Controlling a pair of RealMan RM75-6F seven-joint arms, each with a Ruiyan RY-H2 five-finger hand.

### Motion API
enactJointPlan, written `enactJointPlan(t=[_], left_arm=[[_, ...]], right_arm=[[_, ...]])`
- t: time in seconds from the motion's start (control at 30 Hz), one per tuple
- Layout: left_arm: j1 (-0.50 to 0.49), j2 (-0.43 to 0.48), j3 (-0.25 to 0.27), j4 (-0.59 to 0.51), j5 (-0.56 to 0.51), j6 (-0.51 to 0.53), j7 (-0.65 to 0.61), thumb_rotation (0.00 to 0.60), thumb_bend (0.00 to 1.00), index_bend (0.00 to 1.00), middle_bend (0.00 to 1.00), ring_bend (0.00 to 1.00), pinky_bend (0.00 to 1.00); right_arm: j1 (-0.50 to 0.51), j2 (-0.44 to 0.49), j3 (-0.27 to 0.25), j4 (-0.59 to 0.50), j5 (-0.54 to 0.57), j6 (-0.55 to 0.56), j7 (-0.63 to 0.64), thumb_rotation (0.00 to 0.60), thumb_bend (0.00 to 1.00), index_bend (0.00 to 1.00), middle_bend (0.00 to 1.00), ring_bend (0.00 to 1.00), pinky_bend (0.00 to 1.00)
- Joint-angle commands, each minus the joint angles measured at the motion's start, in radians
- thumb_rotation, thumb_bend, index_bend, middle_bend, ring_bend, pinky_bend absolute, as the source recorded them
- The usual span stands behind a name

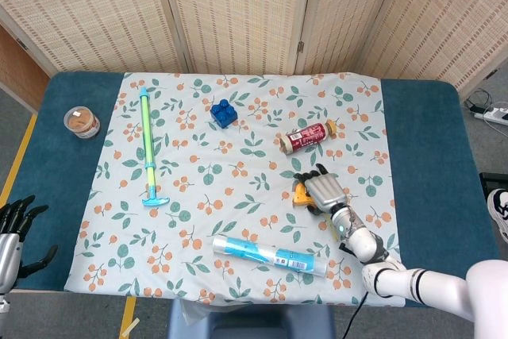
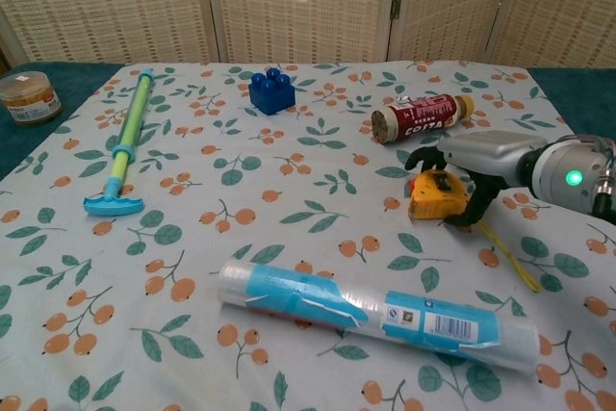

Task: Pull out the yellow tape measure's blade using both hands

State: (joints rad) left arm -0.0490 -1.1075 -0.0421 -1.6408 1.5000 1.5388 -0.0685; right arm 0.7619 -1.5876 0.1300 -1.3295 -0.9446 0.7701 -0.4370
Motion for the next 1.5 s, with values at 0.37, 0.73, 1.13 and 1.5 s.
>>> enactJointPlan(t=[0.37,0.73,1.13,1.5], left_arm=[[-0.123,-0.057,-0.097,-0.045,0.053,-0.034,-0.043,0.600,0.32,0.23,0.12,0.09,0.00],[-0.331,-0.160,-0.172,-0.132,0.042,-0.228,0.071,0.600,0.32,0.19,0.12,0.09,0.00],[-0.478,-0.293,-0.204,-0.159,-0.025,-0.349,0.230,0.600,0.32,0.12,0.12,0.08,0.00],[-0.558,-0.399,-0.210,-0.116,-0.093,-0.392,0.332,0.600,0.31,0.09,0.11,0.08,0.00]], right_arm=[[-0.067,0.027,0.062,-0.126,-0.050,0.106,0.212,0.600,0.36,0.52,0.51,0.35,0.04],[-0.135,-0.024,0.114,-0.183,-0.216,0.165,0.605,0.600,0.36,0.52,0.51,0.35,0.04],[-0.118,-0.245,0.142,-0.023,-0.365,0.300,0.813,0.600,0.36,0.52,0.51,0.35,0.04],[-0.094,-0.395,0.144,0.118,-0.424,0.369,0.894,0.600,0.36,0.52,0.51,0.35,0.04]])
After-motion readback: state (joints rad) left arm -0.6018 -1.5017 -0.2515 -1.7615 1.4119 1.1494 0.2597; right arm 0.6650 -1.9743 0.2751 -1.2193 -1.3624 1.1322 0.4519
